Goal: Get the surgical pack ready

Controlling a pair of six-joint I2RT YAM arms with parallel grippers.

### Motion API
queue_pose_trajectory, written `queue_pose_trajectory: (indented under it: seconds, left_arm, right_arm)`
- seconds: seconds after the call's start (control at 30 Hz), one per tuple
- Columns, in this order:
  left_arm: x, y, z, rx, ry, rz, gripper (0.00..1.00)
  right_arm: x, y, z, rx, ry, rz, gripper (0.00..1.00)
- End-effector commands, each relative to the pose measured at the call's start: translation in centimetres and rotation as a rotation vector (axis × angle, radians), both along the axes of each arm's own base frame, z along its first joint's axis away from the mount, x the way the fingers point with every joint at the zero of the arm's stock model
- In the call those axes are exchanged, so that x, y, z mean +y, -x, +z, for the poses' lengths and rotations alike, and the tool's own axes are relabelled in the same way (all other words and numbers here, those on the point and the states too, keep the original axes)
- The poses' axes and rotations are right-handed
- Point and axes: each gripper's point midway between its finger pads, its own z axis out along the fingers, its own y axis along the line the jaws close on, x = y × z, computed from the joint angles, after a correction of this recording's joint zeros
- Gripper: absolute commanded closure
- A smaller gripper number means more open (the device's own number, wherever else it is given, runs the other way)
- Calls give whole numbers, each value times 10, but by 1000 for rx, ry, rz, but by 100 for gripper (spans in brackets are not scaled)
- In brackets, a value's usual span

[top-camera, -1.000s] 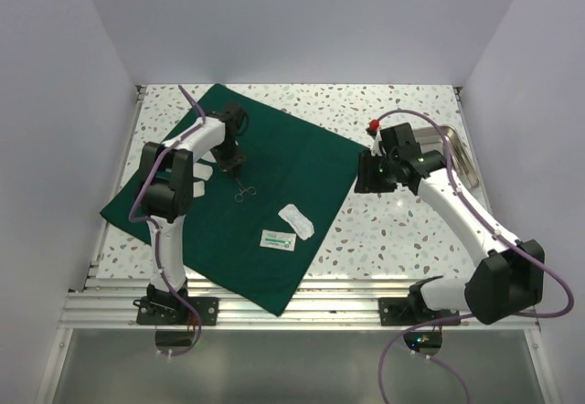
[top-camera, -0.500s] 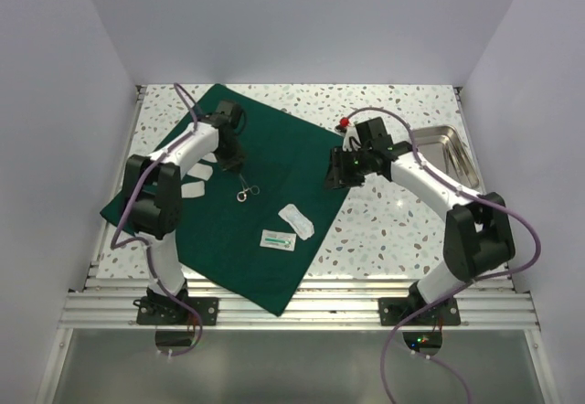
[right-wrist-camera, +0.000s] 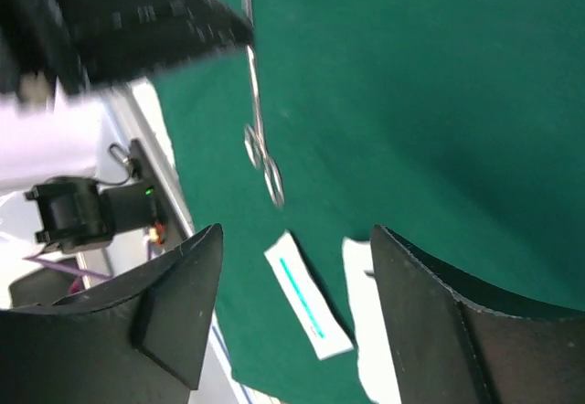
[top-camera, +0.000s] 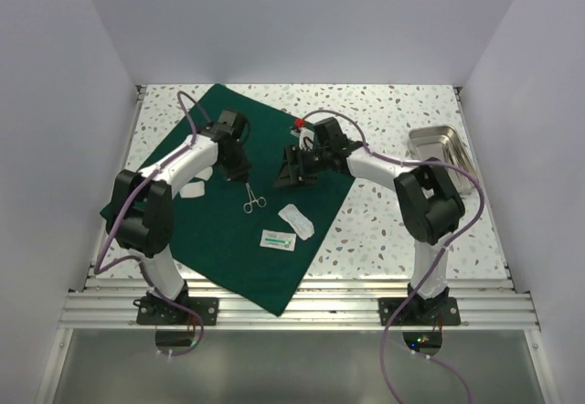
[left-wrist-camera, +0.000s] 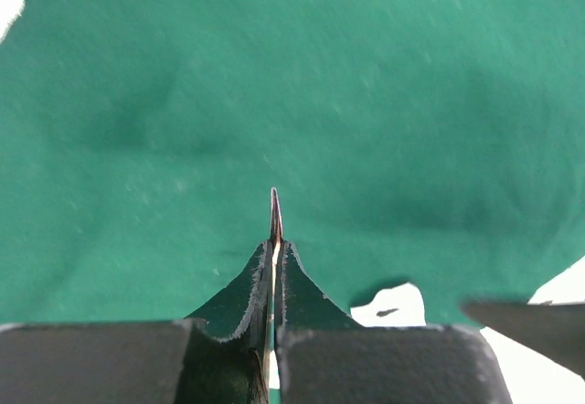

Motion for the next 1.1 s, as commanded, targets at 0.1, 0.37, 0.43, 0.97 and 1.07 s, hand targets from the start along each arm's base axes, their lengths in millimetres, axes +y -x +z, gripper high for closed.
queue_pose_trajectory:
  seconds: [0.1,0.37,0.43,0.97,1.07]
  left_arm:
    - [-19,6,20,-73,65,-21,100]
    - [-24,11,27,-86,82,-19,100]
    - [-24,12,29,-90,86,-17,100]
    - [4,9,54,-163,-10,-31,44]
    - [25,10,72,-223,-86,-11,20]
  right_arm:
    - [55,-5,19,-65,-139,123,29]
    - [88,13,0,-30,-189,178,35]
    - [94,19,-3,-20,-191,188,37]
    - [57,16,-19,-40,118,120,100]
    - [31,10,-13,-80,221,87,100]
